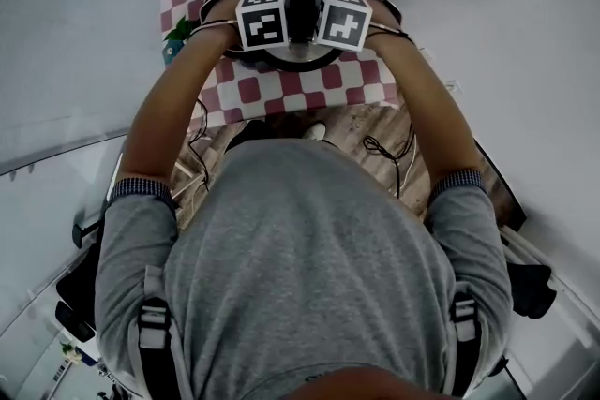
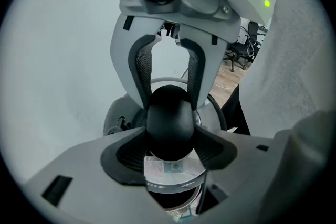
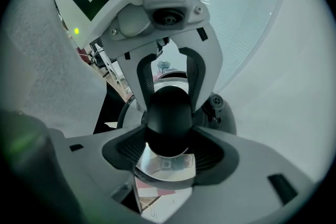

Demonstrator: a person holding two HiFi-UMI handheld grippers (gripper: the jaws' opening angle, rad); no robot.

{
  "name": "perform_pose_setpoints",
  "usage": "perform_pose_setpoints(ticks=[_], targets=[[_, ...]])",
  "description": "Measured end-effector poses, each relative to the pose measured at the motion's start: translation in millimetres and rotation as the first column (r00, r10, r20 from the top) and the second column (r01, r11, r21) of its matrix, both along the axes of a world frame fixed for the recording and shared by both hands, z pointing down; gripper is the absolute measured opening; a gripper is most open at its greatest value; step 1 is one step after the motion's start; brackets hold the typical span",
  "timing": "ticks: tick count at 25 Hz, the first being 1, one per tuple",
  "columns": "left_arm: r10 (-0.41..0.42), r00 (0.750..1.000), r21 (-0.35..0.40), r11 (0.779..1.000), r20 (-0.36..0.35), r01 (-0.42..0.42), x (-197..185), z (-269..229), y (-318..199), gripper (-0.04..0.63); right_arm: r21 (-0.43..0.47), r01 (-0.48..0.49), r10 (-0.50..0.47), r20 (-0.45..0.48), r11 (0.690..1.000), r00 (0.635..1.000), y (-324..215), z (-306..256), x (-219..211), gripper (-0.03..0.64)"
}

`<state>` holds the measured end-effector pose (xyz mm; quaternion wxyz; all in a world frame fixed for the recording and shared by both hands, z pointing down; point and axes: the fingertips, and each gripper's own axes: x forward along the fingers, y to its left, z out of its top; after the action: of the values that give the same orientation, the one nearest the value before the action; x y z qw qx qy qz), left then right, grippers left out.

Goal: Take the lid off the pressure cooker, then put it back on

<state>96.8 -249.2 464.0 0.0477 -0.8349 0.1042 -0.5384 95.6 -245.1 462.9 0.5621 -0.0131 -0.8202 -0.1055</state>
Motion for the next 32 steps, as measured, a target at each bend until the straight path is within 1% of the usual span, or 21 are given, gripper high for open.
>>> perform_pose_setpoints(ticks=[7, 15, 20, 24, 32], targets=[[0.040, 0.999, -0.019, 0.999, -0.003, -0.040, -52.3, 10.2, -4.0, 0.299, -0.013, -0.039, 0.039, -0.007, 0.999, 0.999, -4.3, 9.3, -52.5, 0.282], [0.124, 0.992, -0.051, 0.991, 0.008, -0.124, -101.5, 30.4, -13.1, 0.299, -0.040, -0.131, 0.131, -0.003, 0.991, 0.991, -12.4, 27.4, -101.4, 0.282], [0.176, 0.984, -0.073, 0.982, -0.013, -0.176, -115.4, 37.4, -16.8, 0.299, -0.056, -0.182, 0.182, -0.008, 0.982, 0.983, -17.0, 36.5, -115.2, 0.281], [0.200, 0.980, -0.084, 0.976, -0.017, -0.201, -124.8, 41.0, -25.2, 0.299, -0.059, -0.202, 0.201, -0.011, 0.978, 0.979, -25.6, 40.3, -125.4, 0.281], [0.268, 0.963, -0.110, 0.956, -0.034, -0.270, -132.4, 57.8, -29.0, 0.299, -0.073, -0.273, 0.271, -0.041, 0.959, 0.962, -29.5, 57.3, -132.7, 0.279]])
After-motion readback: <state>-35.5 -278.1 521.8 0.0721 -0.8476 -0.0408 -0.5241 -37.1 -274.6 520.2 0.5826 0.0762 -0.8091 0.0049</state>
